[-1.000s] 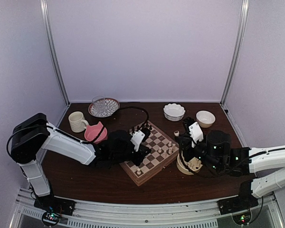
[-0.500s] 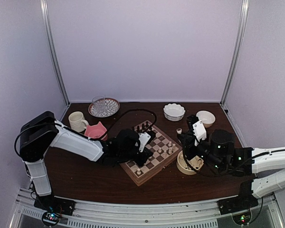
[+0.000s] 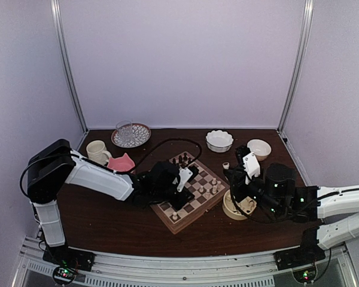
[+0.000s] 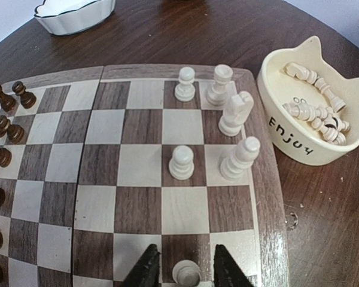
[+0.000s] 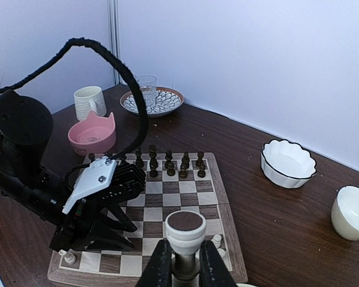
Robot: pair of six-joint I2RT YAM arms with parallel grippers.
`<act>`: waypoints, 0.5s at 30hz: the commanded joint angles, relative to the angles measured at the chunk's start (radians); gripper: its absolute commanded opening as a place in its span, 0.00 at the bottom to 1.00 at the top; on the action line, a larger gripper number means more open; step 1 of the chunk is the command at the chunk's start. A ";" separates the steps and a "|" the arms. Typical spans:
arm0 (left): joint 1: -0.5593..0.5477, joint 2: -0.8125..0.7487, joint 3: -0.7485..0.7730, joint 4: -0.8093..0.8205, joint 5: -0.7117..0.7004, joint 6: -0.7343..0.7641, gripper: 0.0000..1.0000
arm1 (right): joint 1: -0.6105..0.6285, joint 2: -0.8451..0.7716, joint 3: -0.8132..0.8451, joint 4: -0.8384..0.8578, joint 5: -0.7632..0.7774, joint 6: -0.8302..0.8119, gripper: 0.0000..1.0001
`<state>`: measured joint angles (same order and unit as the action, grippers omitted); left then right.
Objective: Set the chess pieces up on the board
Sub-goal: Place the pawn on d2.
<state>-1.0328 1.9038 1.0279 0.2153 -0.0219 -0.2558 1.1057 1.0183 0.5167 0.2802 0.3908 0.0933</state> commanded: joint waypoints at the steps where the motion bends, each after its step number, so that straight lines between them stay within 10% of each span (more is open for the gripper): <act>1: 0.008 -0.002 0.025 -0.015 0.019 0.018 0.36 | 0.002 -0.003 0.002 -0.014 0.010 0.002 0.00; 15: 0.008 -0.025 0.152 -0.317 0.022 -0.019 0.50 | 0.003 0.009 0.019 -0.040 0.000 0.001 0.00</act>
<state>-1.0328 1.9022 1.1572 -0.0288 -0.0177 -0.2596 1.1057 1.0203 0.5171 0.2523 0.3897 0.0929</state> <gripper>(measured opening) 0.509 0.141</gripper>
